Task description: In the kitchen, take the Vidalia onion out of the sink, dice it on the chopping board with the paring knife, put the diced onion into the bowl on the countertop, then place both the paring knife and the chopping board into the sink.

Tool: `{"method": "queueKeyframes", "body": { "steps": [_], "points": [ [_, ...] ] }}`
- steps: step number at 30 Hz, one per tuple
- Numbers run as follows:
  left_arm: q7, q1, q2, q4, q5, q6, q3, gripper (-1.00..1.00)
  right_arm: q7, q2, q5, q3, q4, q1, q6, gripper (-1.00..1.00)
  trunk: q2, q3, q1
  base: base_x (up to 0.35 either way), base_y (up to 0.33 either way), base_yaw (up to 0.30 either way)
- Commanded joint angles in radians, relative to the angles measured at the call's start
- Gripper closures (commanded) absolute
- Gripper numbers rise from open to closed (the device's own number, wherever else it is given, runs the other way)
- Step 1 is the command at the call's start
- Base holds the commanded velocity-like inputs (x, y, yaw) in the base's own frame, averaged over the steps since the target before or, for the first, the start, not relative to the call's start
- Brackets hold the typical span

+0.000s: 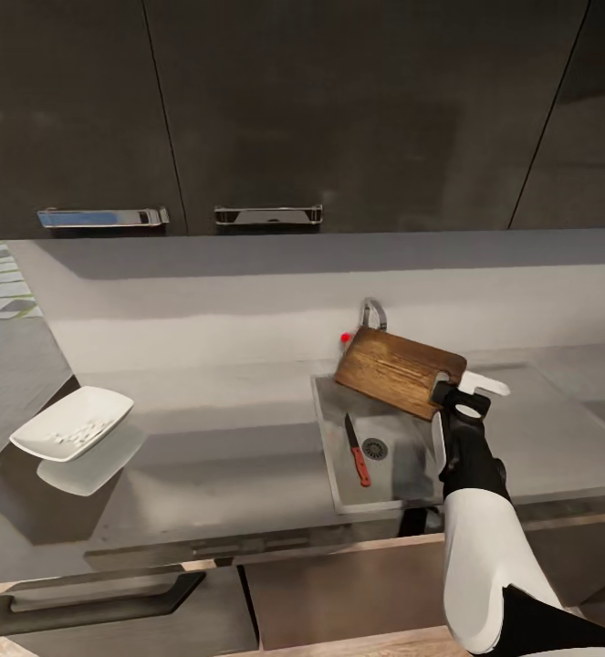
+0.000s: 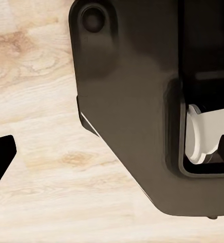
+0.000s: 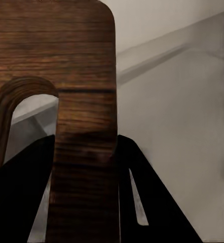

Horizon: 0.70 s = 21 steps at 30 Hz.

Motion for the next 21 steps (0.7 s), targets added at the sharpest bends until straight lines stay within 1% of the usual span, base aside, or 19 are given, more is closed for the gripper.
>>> {"method": "queueKeyframes", "body": {
  "steps": [1, 3, 4, 6, 8, 11, 16, 19, 21],
  "points": [
    [0.008, 0.0, 0.001, -0.002, 0.007, 0.002, -0.006, -1.0, -0.018, 0.001, 0.006, -0.002, -0.001, -0.001, 0.006, 1.0, -0.002, -0.002, 0.001, 0.0, 0.0, 0.0],
    [0.008, 0.0, 0.001, -0.002, 0.007, 0.002, -0.006, -1.0, -0.056, 0.001, -0.003, -0.002, -0.001, -0.001, 0.006, 1.0, -0.002, -0.002, 0.001, 0.0, 0.0, 0.0],
    [0.008, 0.0, 0.001, -0.002, 0.007, 0.002, -0.006, -1.0, -0.102, 0.001, -0.054, -0.002, 0.002, -0.001, 0.006, 1.0, -0.002, -0.002, 0.001, 0.0, 0.0, 0.0],
    [0.008, 0.0, 0.001, -0.002, 0.007, 0.002, -0.006, -1.0, -0.141, 0.001, -0.11, -0.001, 0.02, -0.001, 0.006, 1.0, -0.002, -0.002, 0.001, 0.0, 0.0, 0.0],
    [0.008, 0.0, 0.001, -0.002, 0.007, 0.002, -0.006, -1.0, -0.185, 0.001, -0.153, 0.001, 0.054, -0.001, 0.003, 1.0, -0.002, -0.002, 0.001, 0.0, 0.0, 0.0],
    [0.008, 0.0, 0.001, -0.002, 0.006, 0.002, -0.006, -1.0, -0.247, 0.001, -0.181, 0.002, 0.103, -0.001, -0.003, 1.0, -0.002, -0.002, 0.001, 0.0, 0.0, 0.0],
    [0.008, 0.0, 0.002, -0.006, 0.006, 0.002, -0.006, -1.0, -0.282, 0.001, -0.197, 0.002, 0.15, -0.001, -0.008, 1.0, -0.002, -0.002, 0.001, 0.0, 0.0, 0.0],
    [0.008, 0.0, 0.003, -0.009, 0.006, 0.002, -0.006, -1.0, -0.305, 0.001, -0.258, 0.002, 0.191, -0.001, -0.034, 1.0, -0.002, -0.002, 0.001, 0.0, 0.01, 0.0],
    [0.008, 0.0, 0.003, -0.01, 0.006, 0.002, -0.006, -1.0, -0.31, 0.001, -0.277, 0.004, 0.196, -0.001, -0.04, 1.0, -0.002, -0.002, 0.001, 0.0, 0.068, 0.0]
  ]
}}
